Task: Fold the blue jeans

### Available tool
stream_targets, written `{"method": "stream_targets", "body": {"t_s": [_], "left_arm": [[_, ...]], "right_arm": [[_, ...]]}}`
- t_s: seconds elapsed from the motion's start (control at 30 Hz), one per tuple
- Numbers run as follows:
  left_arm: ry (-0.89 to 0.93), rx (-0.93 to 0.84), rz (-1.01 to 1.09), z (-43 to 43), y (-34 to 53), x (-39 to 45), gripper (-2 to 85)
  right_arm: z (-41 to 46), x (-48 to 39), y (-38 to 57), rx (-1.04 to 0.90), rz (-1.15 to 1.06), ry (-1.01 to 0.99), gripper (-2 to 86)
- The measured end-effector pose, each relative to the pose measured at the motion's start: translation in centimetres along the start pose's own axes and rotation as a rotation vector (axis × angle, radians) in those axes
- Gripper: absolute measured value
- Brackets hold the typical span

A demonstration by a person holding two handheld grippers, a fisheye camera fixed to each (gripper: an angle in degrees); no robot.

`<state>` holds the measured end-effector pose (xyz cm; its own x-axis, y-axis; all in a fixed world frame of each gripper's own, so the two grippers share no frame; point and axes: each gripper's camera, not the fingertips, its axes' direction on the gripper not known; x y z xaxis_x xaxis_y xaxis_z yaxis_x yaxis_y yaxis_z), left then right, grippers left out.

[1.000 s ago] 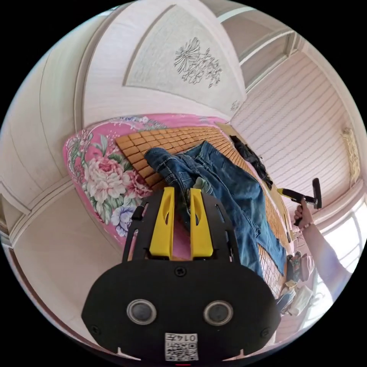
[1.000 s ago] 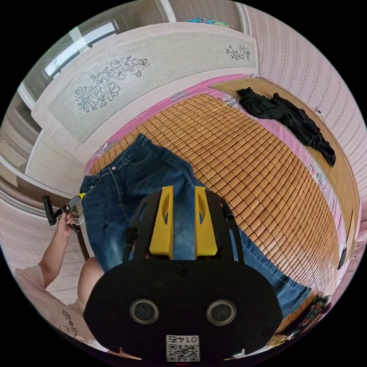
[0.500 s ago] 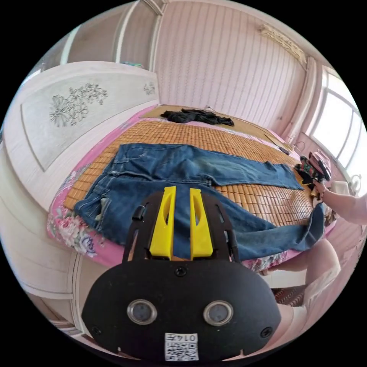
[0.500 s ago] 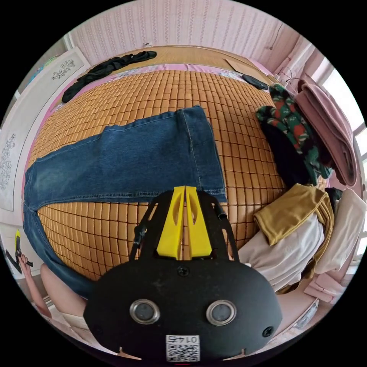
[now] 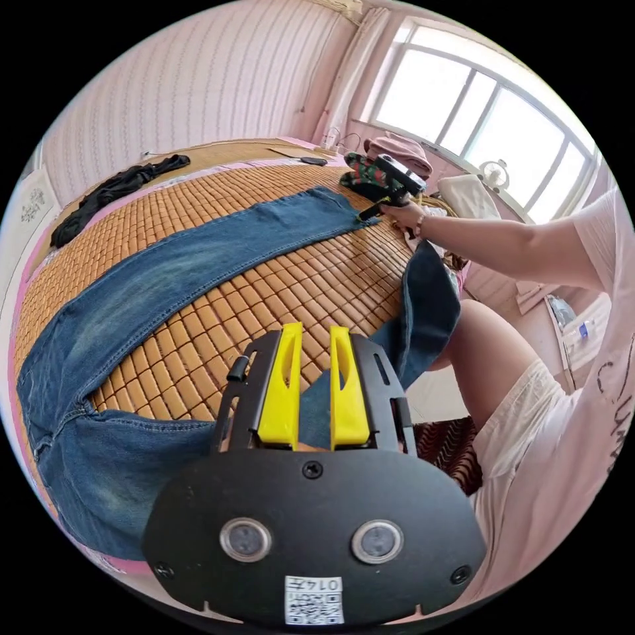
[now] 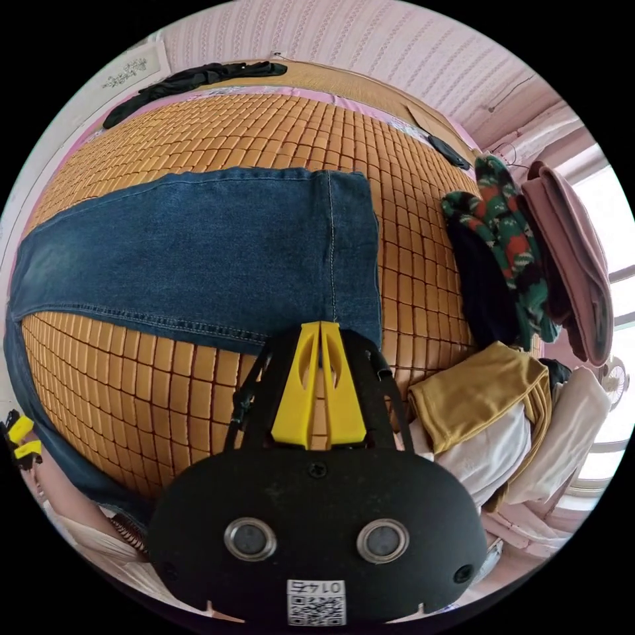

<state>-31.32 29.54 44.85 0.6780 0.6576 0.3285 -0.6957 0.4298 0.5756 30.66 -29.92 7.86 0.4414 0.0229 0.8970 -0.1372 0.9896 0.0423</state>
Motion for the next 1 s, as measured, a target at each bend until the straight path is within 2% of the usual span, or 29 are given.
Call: {"method": "stream_targets", "body": {"t_s": [0.17, 0.23, 0.3, 0.4, 0.47, 0.5, 0.57, 0.63, 0.77, 0.83, 0.87, 0.9, 0.93, 1.0], "left_arm": [[0.135, -0.034, 0.023, 0.0, 1.5, 1.5, 9.0], [0.129, -0.102, 0.034, 0.8, 2.2, 2.5, 11.1], [0.103, -0.162, 0.032, 2.1, 2.7, 3.3, 11.4], [0.072, -0.226, 0.009, 4.8, 2.9, 4.2, 11.0], [0.021, -0.26, 0.008, 6.1, 2.9, 4.6, 9.9], [-0.022, -0.264, 0.006, 6.6, 2.8, 4.8, 8.9], [-0.024, -0.249, -0.018, 6.8, 2.9, 4.8, 5.9], [-0.009, -0.211, -0.05, 5.9, 2.8, 4.7, 0.4], [-0.095, -0.071, -0.027, 2.2, 1.5, 4.5, -0.8], [-0.112, 0.095, -0.09, -2.1, -0.2, 3.4, -0.9], [-0.114, 0.15, -0.107, -3.4, -0.6, 3.2, -0.9], [-0.115, 0.281, -0.101, -6.1, -1.0, 3.4, -0.9], [-0.111, 0.399, -0.05, -8.5, -1.1, 4.1, -1.0], [-0.112, 0.476, 0.038, -10.4, -0.9, 5.5, -1.0]], "right_arm": [[-6.6, 1.9, 6.8, 0.147, -0.058, -0.07, 3.0], [-7.9, 3.5, 10.1, 0.148, -0.036, -0.135, 13.1], [-8.1, 5.6, 13.9, 0.082, 0.005, -0.366, 28.7], [-5.2, 6.2, 17.1, -0.095, 0.012, -0.596, 33.0], [-2.9, 6.0, 18.6, -0.166, 0.034, -0.639, 24.5], [-2.1, 5.8, 19.5, -0.179, 0.03, -0.675, 13.2], [-2.8, 6.0, 20.7, -0.109, 0.051, -0.679, 4.9], [-4.5, 6.0, 21.3, -0.028, 0.039, -0.651, 2.8], [-10.3, 6.8, 20.5, 0.141, -0.073, -0.569, 1.1], [-14.3, 8.0, 20.5, 0.311, -0.089, -0.597, 0.9], [-17.1, 9.1, 21.2, 0.448, -0.095, -0.625, 0.8], [-19.5, 10.1, 22.6, 0.576, -0.086, -0.634, 0.9], [-20.4, 10.6, 23.5, 0.625, -0.079, -0.628, 0.9], [-20.9, 11.9, 27.1, 0.693, -0.002, -0.561, 1.2]]}}
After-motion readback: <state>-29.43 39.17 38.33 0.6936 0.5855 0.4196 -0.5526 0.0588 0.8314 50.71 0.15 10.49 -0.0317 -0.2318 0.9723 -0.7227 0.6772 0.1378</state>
